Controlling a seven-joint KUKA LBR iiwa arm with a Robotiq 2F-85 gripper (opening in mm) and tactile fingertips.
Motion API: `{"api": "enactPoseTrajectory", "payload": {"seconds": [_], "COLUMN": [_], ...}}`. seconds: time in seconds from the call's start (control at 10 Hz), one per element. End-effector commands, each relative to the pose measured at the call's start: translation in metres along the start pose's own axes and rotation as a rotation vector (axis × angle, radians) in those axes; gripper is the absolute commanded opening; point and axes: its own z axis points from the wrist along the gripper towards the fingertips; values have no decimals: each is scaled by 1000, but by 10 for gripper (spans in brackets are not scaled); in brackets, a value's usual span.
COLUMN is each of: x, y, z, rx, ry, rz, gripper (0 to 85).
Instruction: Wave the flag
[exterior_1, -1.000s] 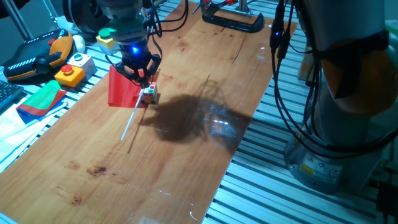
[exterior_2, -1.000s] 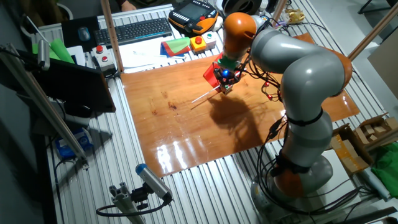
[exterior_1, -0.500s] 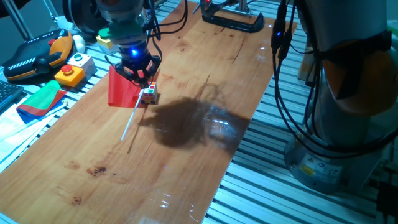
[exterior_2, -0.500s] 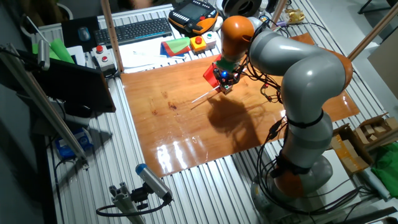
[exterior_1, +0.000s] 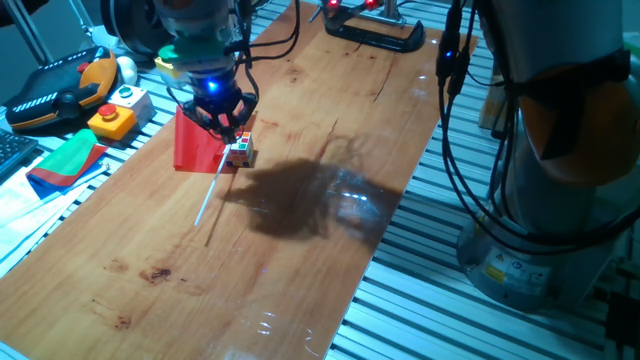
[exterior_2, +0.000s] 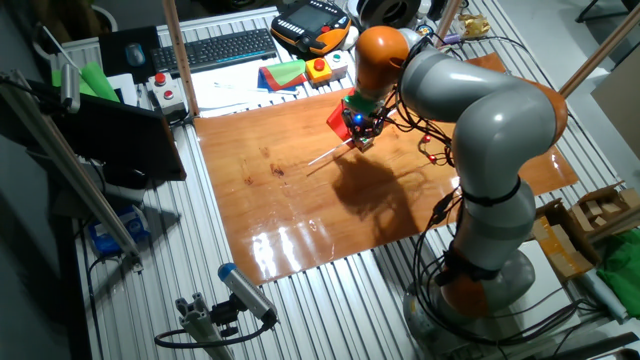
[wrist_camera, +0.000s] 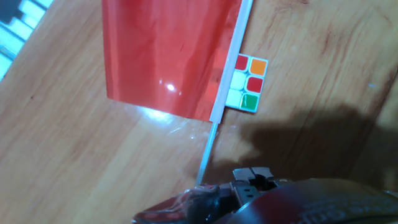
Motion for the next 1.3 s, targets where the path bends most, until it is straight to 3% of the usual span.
{"api": "enactPoseTrajectory", "payload": {"seconds": [0.0, 0.1, 0.3, 0.4, 0.6, 1.2], "x": [1, 2, 7, 8, 9, 5], "y": [2, 6, 10, 12, 19, 30], "z": [1, 4, 5, 7, 15, 40], "rx": [-1, 10, 3, -12, -16, -21], "ry": [-3, -34, -46, -35, -47, -65], "rz": [17, 37, 63, 80, 116, 177], "gripper": [7, 7, 53, 200, 437, 450]}}
